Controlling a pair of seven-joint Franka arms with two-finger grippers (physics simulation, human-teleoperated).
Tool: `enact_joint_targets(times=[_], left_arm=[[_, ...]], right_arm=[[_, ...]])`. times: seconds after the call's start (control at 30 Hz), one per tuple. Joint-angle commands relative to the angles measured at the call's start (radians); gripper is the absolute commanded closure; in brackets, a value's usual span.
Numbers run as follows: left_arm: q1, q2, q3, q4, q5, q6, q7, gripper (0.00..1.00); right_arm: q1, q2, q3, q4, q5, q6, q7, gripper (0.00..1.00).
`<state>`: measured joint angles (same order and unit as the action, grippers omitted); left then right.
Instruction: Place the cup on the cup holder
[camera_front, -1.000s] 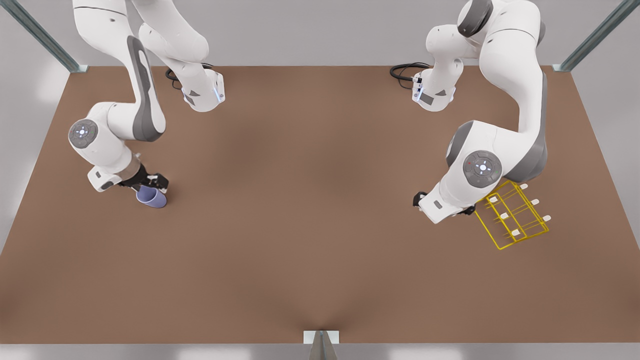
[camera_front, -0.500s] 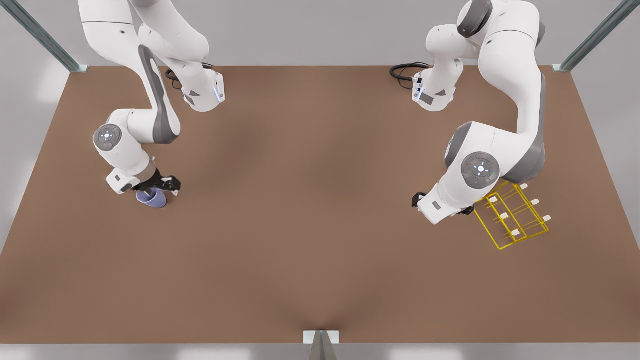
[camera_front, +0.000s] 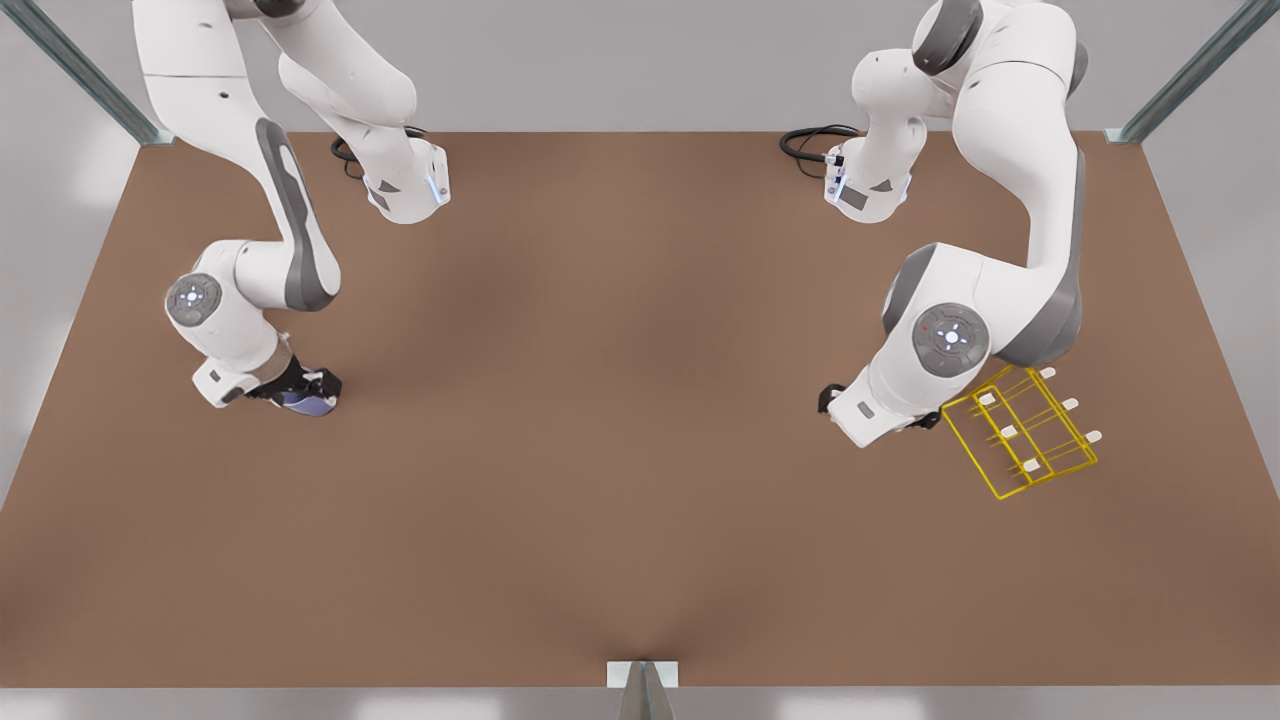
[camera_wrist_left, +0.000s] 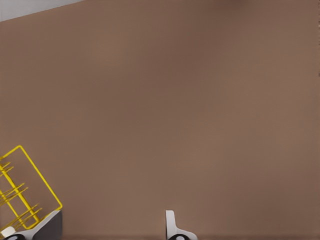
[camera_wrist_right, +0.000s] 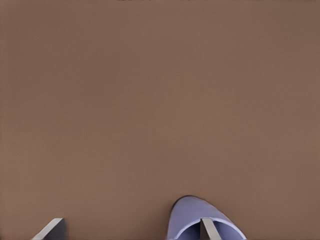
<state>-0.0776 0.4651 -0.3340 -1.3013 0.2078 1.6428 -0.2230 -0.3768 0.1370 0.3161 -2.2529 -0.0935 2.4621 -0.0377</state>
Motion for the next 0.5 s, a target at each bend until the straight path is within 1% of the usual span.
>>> enact_joint_targets(times=[0.0,0.3,0.47], left_arm=[[-0.001,-0.002,0.0,0.0,0.001,-0.001,-0.024,0.0],[-0.001,0.0,0.0,0.0,0.001,0.0,-0.022,0.0],[-0.001,0.0,0.0,-0.001,0.001,-0.001,-0.024,0.0]], right_arm=[[0.012,0.004,0.001,0.006,0.0,0.003,-0.042,0.0],[-0.019,0.019,0.001,-0.01,-0.032,0.012,-0.048,0.0],[-0.019,-0.014,0.003,-0.057,-0.034,0.014,-0.048,0.0]])
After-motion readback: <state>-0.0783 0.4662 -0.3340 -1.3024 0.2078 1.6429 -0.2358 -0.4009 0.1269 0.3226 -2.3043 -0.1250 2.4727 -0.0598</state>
